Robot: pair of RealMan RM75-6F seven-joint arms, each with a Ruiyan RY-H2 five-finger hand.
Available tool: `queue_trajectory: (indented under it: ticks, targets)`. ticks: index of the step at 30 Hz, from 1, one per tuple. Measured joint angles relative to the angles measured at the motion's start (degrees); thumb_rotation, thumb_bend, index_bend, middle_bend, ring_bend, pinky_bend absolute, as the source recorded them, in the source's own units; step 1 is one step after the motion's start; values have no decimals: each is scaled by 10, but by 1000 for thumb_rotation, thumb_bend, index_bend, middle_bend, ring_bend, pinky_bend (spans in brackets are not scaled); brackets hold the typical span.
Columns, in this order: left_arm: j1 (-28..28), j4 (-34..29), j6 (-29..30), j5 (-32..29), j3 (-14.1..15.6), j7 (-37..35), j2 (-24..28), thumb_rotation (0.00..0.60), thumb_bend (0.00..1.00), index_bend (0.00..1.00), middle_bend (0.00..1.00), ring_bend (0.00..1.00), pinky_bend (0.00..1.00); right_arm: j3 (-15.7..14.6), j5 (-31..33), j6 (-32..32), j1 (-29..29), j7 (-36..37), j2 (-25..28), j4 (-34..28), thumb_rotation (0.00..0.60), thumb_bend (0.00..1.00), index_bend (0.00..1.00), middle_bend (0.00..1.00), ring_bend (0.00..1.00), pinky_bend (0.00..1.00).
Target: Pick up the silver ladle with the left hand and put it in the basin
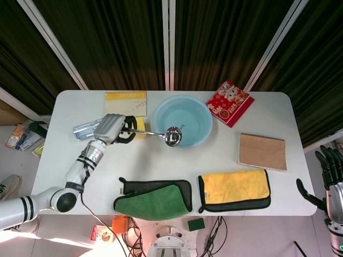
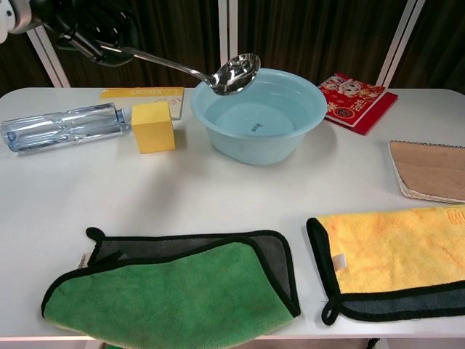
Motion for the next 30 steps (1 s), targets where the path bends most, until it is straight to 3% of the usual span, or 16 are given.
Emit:
queue_trajectory:
  ticks: [6, 13, 22, 30]
  targets:
    - [-96, 24, -14, -135, -5, 94, -16, 600, 423, 754, 655, 664, 903, 1, 4, 0, 0, 11, 1, 6, 600, 324, 0, 0, 0, 0]
    - [-194, 123, -15, -249, 12, 176, -78, 600, 423, 760, 660, 662, 903, 5, 10, 4, -1, 31, 2, 20, 600, 323, 0, 0, 0, 0]
    - [-251, 211, -10, -311, 44, 231, -142, 600, 423, 766, 659, 661, 903, 10, 23, 1, -1, 56, -4, 40, 600, 325, 0, 0, 0, 0]
    - [-273, 251, -13, -327, 54, 252, -168, 600, 428, 768, 661, 661, 902, 13, 32, -3, 0, 67, -7, 50, 600, 324, 0, 0, 0, 0]
